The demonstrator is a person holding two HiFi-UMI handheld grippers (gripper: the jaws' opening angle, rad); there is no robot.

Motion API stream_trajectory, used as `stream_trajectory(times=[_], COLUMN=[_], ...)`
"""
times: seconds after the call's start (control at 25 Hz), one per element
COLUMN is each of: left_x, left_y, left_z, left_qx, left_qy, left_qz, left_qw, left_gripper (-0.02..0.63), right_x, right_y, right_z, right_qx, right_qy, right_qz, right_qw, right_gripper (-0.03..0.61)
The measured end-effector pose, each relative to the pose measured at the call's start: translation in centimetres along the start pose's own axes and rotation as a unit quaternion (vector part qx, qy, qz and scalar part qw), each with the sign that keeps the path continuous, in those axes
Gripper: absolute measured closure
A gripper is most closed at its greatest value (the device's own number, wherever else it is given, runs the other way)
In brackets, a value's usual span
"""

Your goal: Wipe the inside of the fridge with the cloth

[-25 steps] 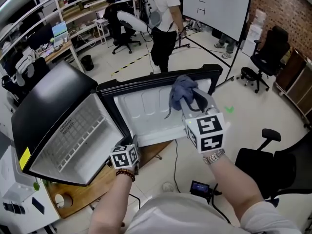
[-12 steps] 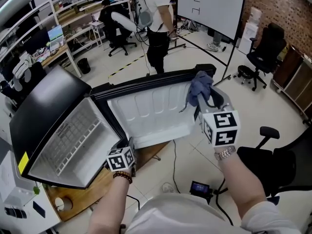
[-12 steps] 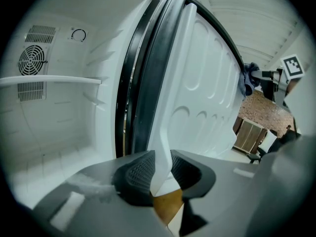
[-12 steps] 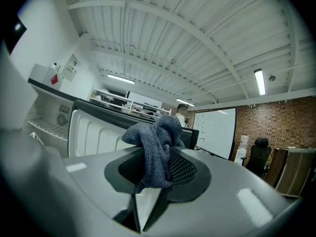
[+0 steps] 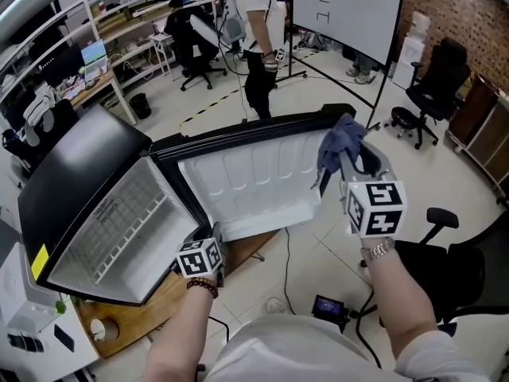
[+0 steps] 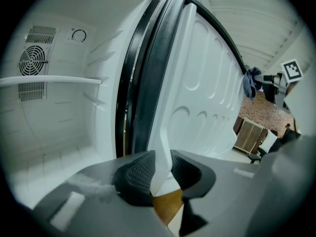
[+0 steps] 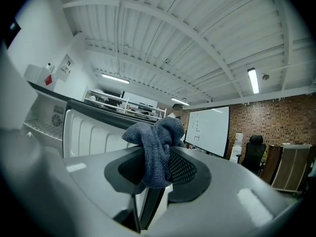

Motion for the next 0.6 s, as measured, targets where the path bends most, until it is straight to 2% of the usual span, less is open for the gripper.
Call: stream_trajectory(times=[0.12,0.28,0.44,0.6], left_x=[-0.1,-0.2,0.0,0.0], left_y=[0.0,-0.1,-0.1,-0.1], left_z=[0.1,0.1,0.0,0.0], left_qx=[-0.001,-0.003,-0.003,-0.001], left_qy=[0.002,0.004,0.005,0.006], left_qz=[-0.003,-0.006,-0.010,-0.014], left_qw=[1.0000,1.0000,0.9999,0.9999], left_gripper=[0.515,0.515,0.514,0.511], right_x=[2.2,8.2,16.0,21.8], right_y=[0.4,-0.2,-1.9,-3.7], right_z=[0.9,1.7,1.6,1.6], right_qx=[-0.017,-0.036,-0.035,-0.029], right_qy=[0.003,0.011,0.027,0.040], right_qz=[0.023,0.098,0.191,0.254], right_qw=[1.000,0.995,0.981,0.966], right_gripper=[0.462,0.462,0.462,0.462])
Point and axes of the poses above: the fingertips, and each gripper's own axes: y backward along the fingers, x to its left, z out of its top, the point moved 8 cm from there along y, backward along the fingers, and after that the axes turned 10 degrees about z, right-handed, at the moved point
